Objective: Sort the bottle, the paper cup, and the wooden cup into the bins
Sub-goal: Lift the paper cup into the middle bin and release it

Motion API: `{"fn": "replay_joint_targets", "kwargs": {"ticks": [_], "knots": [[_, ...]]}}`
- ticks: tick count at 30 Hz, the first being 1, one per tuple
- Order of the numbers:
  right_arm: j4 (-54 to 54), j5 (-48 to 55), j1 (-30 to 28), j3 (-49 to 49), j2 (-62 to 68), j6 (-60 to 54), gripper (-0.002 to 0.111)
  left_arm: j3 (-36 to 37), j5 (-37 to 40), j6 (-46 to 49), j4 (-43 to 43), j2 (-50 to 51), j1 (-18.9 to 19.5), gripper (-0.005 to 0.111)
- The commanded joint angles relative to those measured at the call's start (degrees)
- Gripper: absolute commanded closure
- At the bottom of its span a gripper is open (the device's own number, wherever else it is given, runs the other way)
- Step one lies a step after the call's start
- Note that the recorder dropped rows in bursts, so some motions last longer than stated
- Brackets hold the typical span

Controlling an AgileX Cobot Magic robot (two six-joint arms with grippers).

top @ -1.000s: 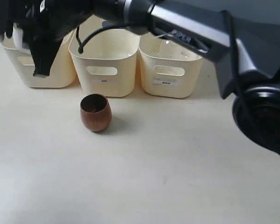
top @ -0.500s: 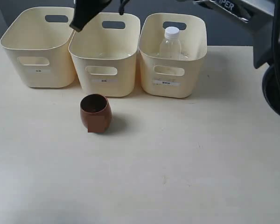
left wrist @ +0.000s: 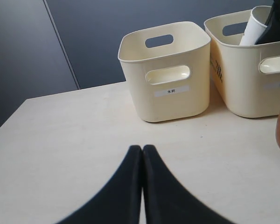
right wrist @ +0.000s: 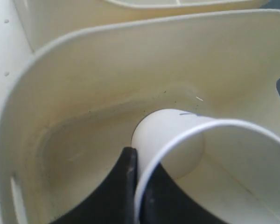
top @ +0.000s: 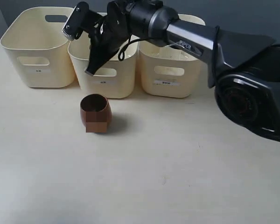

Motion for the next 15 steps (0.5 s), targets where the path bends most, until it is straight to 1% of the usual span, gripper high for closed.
{"fn": "replay_joint_targets", "kwargs": {"ticks": [1, 8, 10, 13, 15], "knots": [[0.00, -2.18, -0.24, -0.20, 0.81, -0.06, 0.109, -0.28, -0.31, -0.07, -0.24, 0.27, -0.23, 0.107], [0.00, -3.31, -0.37, -0.46, 1.05, -0.06, 0.109, -0.28, -0.31, -0.07, -0.24, 0.27, -0.23, 0.107], [0.34, -3.14, -0.48, -0.70, 1.05, -0.06, 0.103, -0.28, -0.31, -0.07, -0.24, 0.27, -0.23, 0.107], [0.52, -3.14, -0.74, -0.70, 1.05, 0.56, 0.089, -0.28, -0.31, -0.07, -0.24, 0.27, -0.23, 0.107], [0.61, -3.14, -0.84, -0.70, 1.05, 0.80, 0.083, -0.28, -0.31, -0.07, -0.24, 0.27, -0.23, 0.107]]}}
